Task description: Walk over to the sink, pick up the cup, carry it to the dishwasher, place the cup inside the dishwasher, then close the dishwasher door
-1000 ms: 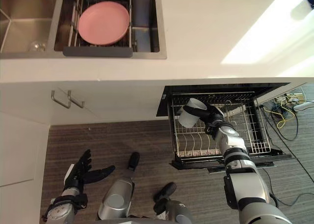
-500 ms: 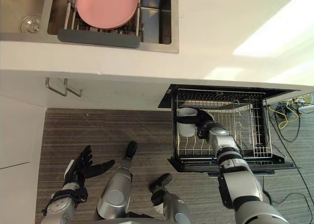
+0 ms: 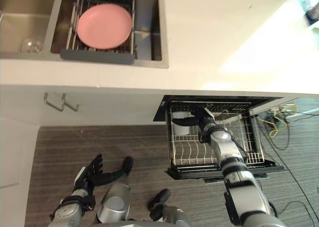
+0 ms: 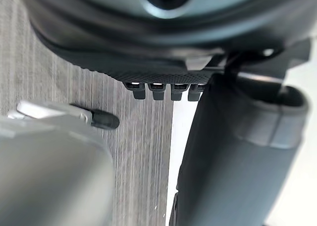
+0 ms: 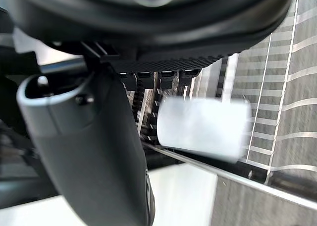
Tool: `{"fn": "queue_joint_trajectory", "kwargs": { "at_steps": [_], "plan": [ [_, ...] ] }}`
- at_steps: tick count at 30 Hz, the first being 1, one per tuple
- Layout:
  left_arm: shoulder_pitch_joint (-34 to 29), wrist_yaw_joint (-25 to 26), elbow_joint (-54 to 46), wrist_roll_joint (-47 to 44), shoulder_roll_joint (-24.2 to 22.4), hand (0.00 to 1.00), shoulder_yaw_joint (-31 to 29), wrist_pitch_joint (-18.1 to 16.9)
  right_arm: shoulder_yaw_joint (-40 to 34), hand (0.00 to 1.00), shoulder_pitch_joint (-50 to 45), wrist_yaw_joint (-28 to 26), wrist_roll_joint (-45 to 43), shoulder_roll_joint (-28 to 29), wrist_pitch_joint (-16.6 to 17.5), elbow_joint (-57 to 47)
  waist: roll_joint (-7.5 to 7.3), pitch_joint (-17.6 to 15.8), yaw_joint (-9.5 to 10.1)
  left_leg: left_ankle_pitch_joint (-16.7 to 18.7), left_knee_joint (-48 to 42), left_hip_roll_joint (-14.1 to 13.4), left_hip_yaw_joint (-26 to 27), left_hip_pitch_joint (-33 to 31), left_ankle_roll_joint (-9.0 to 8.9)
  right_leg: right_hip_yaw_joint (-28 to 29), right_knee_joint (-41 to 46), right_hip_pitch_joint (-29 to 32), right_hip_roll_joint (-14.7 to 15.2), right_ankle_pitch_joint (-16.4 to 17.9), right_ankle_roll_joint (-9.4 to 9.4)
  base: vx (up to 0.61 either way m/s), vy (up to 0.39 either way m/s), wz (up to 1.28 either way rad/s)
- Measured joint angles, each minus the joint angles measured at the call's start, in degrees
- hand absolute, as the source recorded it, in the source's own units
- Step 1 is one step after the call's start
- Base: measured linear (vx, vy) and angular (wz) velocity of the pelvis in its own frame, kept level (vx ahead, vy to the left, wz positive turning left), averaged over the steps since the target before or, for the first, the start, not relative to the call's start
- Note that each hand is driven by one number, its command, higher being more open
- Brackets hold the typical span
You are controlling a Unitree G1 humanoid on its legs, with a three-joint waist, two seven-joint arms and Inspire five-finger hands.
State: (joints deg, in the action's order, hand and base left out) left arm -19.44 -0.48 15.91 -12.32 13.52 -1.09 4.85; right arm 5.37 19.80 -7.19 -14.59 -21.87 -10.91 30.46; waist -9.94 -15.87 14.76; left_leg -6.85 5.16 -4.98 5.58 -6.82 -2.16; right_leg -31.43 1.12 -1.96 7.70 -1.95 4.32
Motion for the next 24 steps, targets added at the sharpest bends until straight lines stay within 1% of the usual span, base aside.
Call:
{"fn": "queue_joint_trajectory", "kwargs": {
  "at_steps": [1,2,3,4,5,6,7,8,9,10,11,12,13,14,16,17,18,20,24],
  "plan": [
    [-0.1,0.1,0.8,0.0,0.0,1.0,0.0,0.1,0.0,1.0,-2.0,0.2,0.0,0.0,0.0,-1.7,-0.01,0.7,-0.76,0.1,0.0,0.0,0.2,0.2,0.03,0.3,0.0,-0.1,0.0,0.0,0.0,0.01,0.012,-0.22],
    [-0.4,0.1,2.8,0.0,-0.2,1.0,-0.1,0.2,-0.4,1.0,-6.8,0.3,0.0,0.3,0.0,-5.8,0.06,2.0,-1.85,-0.2,0.0,0.0,1.1,1.3,-0.28,1.0,0.0,-0.5,0.1,0.0,0.04,0.02,0.011,-0.31],
    [-0.5,0.1,3.7,0.0,-0.3,1.0,-0.1,0.2,-0.7,1.0,-8.4,0.3,0.0,0.6,0.0,-7.2,0.08,2.3,-2.26,-0.2,0.0,0.0,1.8,1.8,-0.14,1.6,0.0,-0.6,0.2,0.0,0.05,0.01,0.005,-0.41],
    [-0.5,0.1,5.2,0.0,-0.5,1.0,-0.1,0.2,-1.3,1.0,-10.7,0.3,0.1,1.1,0.0,-9.3,0.17,3.1,-3.26,-0.2,0.0,0.0,2.4,2.3,-0.09,2.3,-0.1,-0.7,0.2,0.1,0.15,-0.01,0.003,-0.38],
    [-0.4,-0.1,7.3,0.2,-1.0,1.0,-0.3,-0.1,-2.7,1.0,-13.5,0.2,0.1,2.2,0.0,-12.3,0.33,4.0,-4.71,-0.2,0.1,0.1,3.1,2.7,-0.09,3.2,-0.1,-0.7,0.3,0.3,0.42,-0.02,-0.002,-0.38],
    [-0.1,-0.1,9.8,0.7,-1.4,1.0,-1.1,-1.1,-4.6,1.0,-16.2,0.3,0.1,3.6,0.0,-15.8,0.66,4.9,-5.94,-0.2,0.1,0.3,3.7,3.1,-0.09,3.8,-0.2,-0.7,0.4,0.7,0.56,-0.03,-0.002,-0.31],
    [0.0,-0.1,11.3,1.2,-1.7,1.0,-1.6,-1.8,-5.7,1.0,-17.5,0.2,0.1,4.3,0.1,-17.7,0.87,5.3,-6.51,-0.2,0.1,0.3,4.1,3.2,-0.08,4.2,-0.2,-0.6,0.5,0.9,0.53,-0.04,-0.002,-0.35],
    [0.3,0.2,14.5,1.4,-2.9,1.0,-3.3,-3.2,-7.7,1.0,-20.1,-0.3,0.1,5.9,0.5,-21.6,1.22,6.1,-7.58,0.2,0.1,0.5,5.1,3.6,-0.35,5.2,-0.3,-0.5,0.8,1.7,0.91,-0.05,-0.005,-0.33],
    [0.5,0.5,17.1,1.9,-4.3,1.0,-5.5,-4.3,-8.8,1.0,-21.9,-0.7,0.0,6.7,1.3,-24.9,1.85,6.8,-8.35,0.3,0.2,0.5,5.7,3.6,-0.17,5.8,-0.4,-0.3,1.0,2.1,1.07,-0.07,-0.004,-0.36],
    [0.5,1.2,20.2,2.6,-6.0,1.0,-8.3,-5.5,-10.3,1.0,-24.6,-1.7,-1.2,7.7,2.7,-29.6,2.99,7.7,-9.64,0.3,0.2,0.4,6.3,3.7,-0.17,6.2,-0.3,0.0,0.9,2.2,0.84,-0.06,-0.009,-0.22],
    [0.5,1.6,21.7,2.9,-7.0,1.0,-9.8,-6.1,-11.3,1.0,-26.1,-2.1,-2.4,8.5,3.4,-32.1,3.52,8.2,-10.24,0.2,0.2,0.4,6.5,3.8,-0.25,6.3,-0.3,0.1,0.8,2.2,0.82,-0.04,-0.008,-0.25],
    [0.4,2.7,25.2,2.9,-9.1,1.0,-13.2,-7.2,-13.5,1.0,-29.6,-3.5,-5.0,11.1,6.2,-38.2,4.68,9.4,-11.33,-0.1,0.2,0.1,7.2,4.3,-0.61,6.9,-0.4,0.1,0.5,2.3,0.76,-0.01,-0.019,-0.24],
    [0.3,3.1,26.2,2.8,-9.7,1.0,-14.1,-7.4,-14.1,1.0,-30.6,-4.2,-6.1,12.1,8.1,-40.0,5.04,9.8,-11.69,-0.1,0.2,0.0,7.6,4.6,-0.59,7.4,-0.4,0.1,0.4,2.2,0.75,0.01,-0.022,-0.33],
    [-0.1,3.8,27.9,2.8,-10.6,1.0,-15.9,-7.7,-15.0,1.0,-32.3,-5.4,-7.8,14.0,11.9,-43.5,5.55,10.6,-12.56,-0.1,0.2,-0.3,8.3,5.0,-0.52,8.0,-0.5,0.1,0.2,2.0,0.57,0.02,-0.03,-0.29],
    [-0.7,5.0,29.7,2.8,-11.1,1.0,-17.1,-8.3,-16.4,1.0,-33.3,-7.2,-9.7,16.4,17.4,-47.1,5.79,11.8,-13.43,-0.1,0.2,-0.7,9.4,5.8,-0.71,9.3,-0.8,0.0,-0.2,1.7,0.38,0.02,-0.03,-0.31],
    [-0.8,5.3,29.9,2.9,-11.2,1.0,-17.5,-8.6,-16.6,1.0,-33.4,-7.6,-10.4,16.8,18.9,-47.6,5.72,12.1,-13.7,0.0,0.2,-0.8,9.6,6.0,-0.78,9.5,-1.1,-0.2,-0.3,1.6,0.35,0.01,-0.023,-0.22],
    [-0.9,5.7,30.4,3.1,-11.3,1.0,-17.6,-9.1,-17.1,1.0,-33.5,-8.4,-10.8,17.5,21.3,-48.3,5.64,12.2,-14.23,0.1,0.2,-0.9,9.9,6.7,-0.86,9.7,-1.4,-0.9,-0.4,1.4,0.34,0.0,-0.014,-0.14],
    [-0.8,6.6,31.3,3.5,-11.6,1.0,-17.6,-9.9,-17.2,1.0,-33.5,-9.3,-10.8,18.2,22.8,-49.1,5.8,12.7,-14.28,0.3,0.2,-1.0,11.2,7.7,-0.88,10.8,-1.6,-1.3,-0.4,1.1,0.4,-0.01,-0.002,-0.24],
    [-0.8,7.7,32.0,4.1,-11.7,1.0,-17.5,-10.9,-17.0,1.0,-33.6,-9.9,-10.8,18.2,22.8,-49.1,5.99,13.2,-14.49,0.8,0.2,-0.9,12.2,8.8,-0.93,11.8,-2.1,-1.8,-0.2,0.9,0.84,-0.02,0.015,-0.16]
  ]
}}
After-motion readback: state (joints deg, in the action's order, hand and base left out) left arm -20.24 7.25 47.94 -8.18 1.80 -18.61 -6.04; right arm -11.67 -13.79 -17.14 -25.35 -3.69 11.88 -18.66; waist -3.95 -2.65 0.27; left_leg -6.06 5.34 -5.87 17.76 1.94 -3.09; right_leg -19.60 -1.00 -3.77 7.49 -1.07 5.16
